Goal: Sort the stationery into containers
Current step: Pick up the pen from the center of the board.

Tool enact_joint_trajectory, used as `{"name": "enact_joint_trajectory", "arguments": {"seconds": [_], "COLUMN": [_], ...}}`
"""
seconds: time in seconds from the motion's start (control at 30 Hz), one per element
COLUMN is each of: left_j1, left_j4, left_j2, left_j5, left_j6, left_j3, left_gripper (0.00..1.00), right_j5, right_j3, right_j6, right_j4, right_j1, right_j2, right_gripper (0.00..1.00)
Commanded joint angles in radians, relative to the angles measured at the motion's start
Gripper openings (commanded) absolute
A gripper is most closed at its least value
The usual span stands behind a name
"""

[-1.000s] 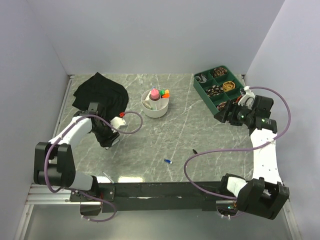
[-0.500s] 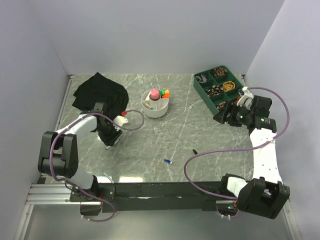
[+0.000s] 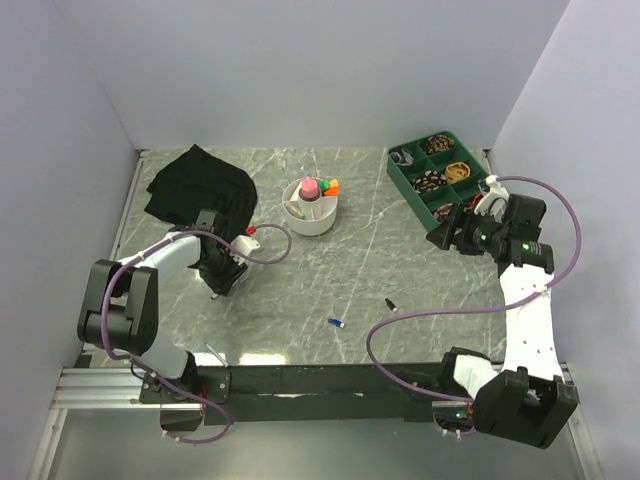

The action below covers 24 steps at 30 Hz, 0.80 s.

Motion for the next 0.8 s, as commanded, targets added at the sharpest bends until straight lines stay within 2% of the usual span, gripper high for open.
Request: {"name": "enact_joint_trajectory", "arguments": {"seconds": [0.0, 0.07, 0.2, 0.27, 0.3, 0.43, 0.53, 0.57, 0.6, 0.77], "left_j1": [0.000, 0.000, 0.000, 0.000, 0.000, 0.000, 0.000, 0.000, 0.000, -0.020], "left_j4": [0.016, 0.020, 0.024, 0.024, 0.021, -0.049, -0.170, -0.216, -0.261, -0.517], "left_j2": [0.023, 0.014, 0.015, 0.026, 0.029, 0.020, 0.011, 0.009, 0.009, 0.107], "left_j5": [-0.044, -0.054, -0.057, -0.045, -0.039, 0.027, 0.143, 0.181, 0.284, 0.545], "left_j6": [-0.016, 0.004, 0.030, 0.027, 0.025, 0.019, 0.034, 0.040, 0.080, 0.155], "left_j3": [-0.039, -0.059, -0.102, -0.104, -0.101, -0.029, 0.107, 0.199, 0.250, 0.599], "left_gripper": [0.38, 0.34, 0.14, 0.10, 0.04, 0.01, 0.01, 0.01, 0.01, 0.01], "right_j5": [-0.007, -0.006, -0.007, -0.009, -0.010, -0.030, -0.061, -0.074, -0.085, -0.241], "right_j3": [-0.007, -0.008, -0.018, -0.024, -0.025, -0.028, -0.018, -0.004, 0.002, 0.031], "right_j6": [-0.015, -0.015, -0.007, -0.004, 0.002, 0.034, 0.103, 0.121, 0.159, 0.282], "right_j4": [0.012, 0.009, 0.015, 0.019, 0.021, 0.035, 0.057, 0.065, 0.073, 0.177], "right_j1": [0.007, 0.007, 0.007, 0.007, 0.007, 0.007, 0.007, 0.008, 0.007, 0.010], "right_j2": [-0.035, -0.044, -0.055, -0.058, -0.061, -0.070, -0.065, -0.064, -0.056, 0.007], "right_gripper": [0.76, 0.76, 0.76, 0.76, 0.76, 0.76, 0.76, 0.76, 0.76, 0.77]}}
